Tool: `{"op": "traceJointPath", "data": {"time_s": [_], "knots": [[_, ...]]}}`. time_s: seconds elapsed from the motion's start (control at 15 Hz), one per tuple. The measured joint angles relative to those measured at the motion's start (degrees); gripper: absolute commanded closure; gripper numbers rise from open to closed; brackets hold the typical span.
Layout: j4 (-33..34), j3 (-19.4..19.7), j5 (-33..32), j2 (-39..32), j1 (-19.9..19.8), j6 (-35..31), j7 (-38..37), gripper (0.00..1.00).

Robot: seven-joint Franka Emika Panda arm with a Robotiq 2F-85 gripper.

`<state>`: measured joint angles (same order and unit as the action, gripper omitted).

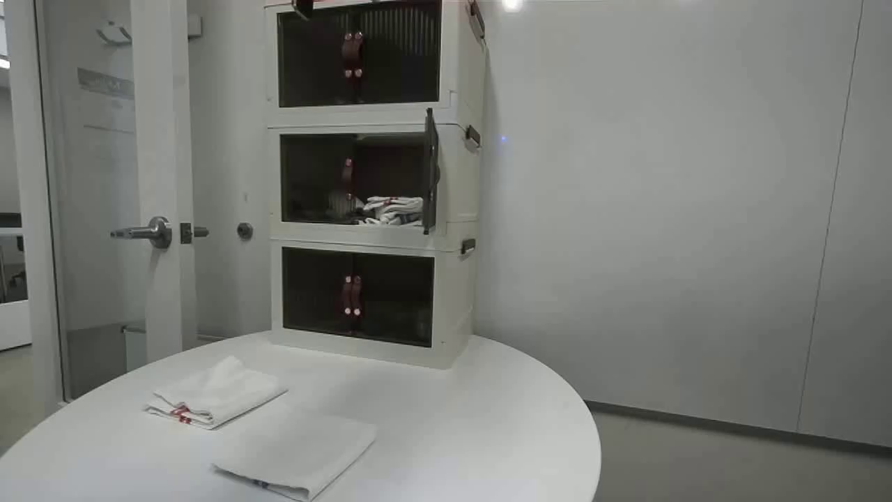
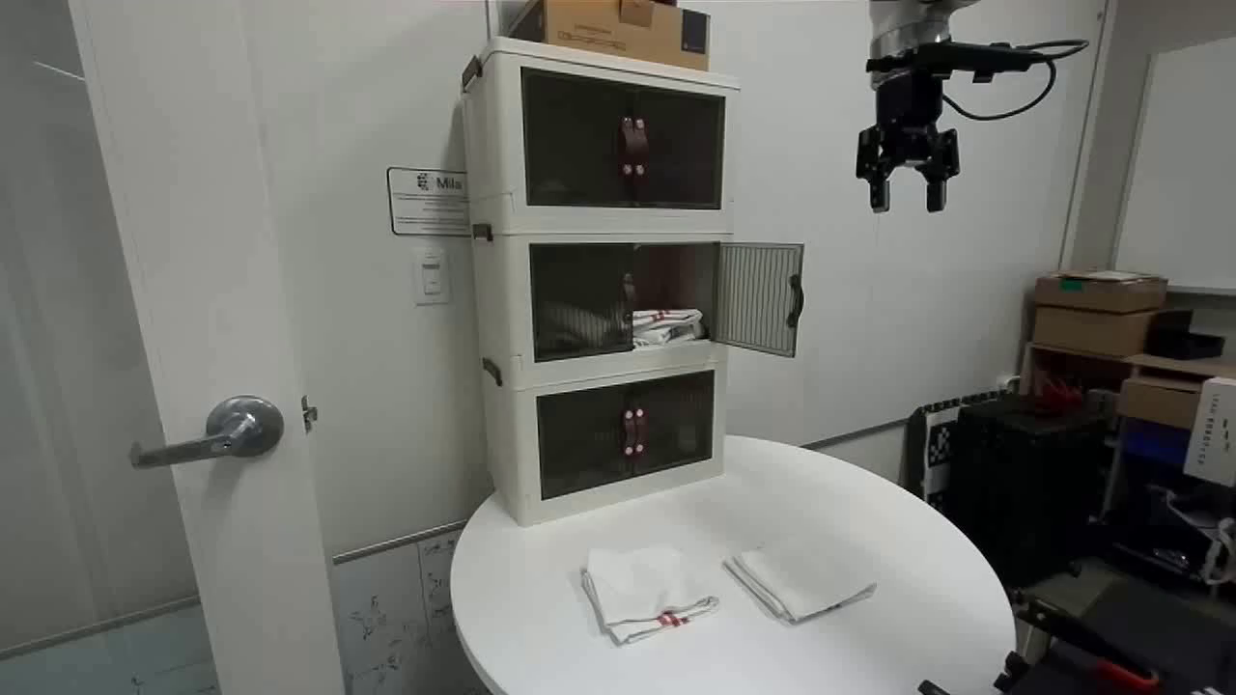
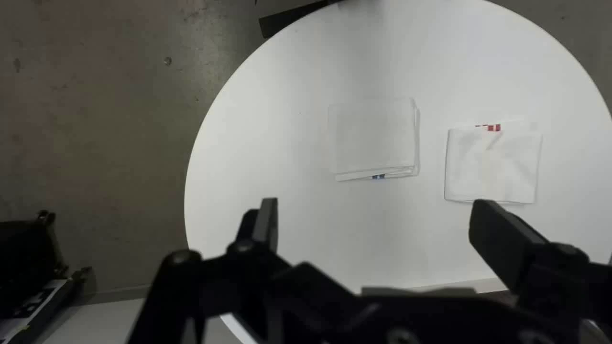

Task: Open the left middle cabinet door.

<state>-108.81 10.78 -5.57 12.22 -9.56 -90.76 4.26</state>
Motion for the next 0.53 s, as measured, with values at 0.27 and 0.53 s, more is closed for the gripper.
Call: {"op": "traceJointPath", "data": {"time_s": [0.27,0.53], "knots": [[-0.27,-0.24,0.27,-0.07,0.07,-0.56,-1.09,0.00],[-0.57,-0.50,1.36,-0.59,0.24,-0.36,-1.84,0.00]]}}
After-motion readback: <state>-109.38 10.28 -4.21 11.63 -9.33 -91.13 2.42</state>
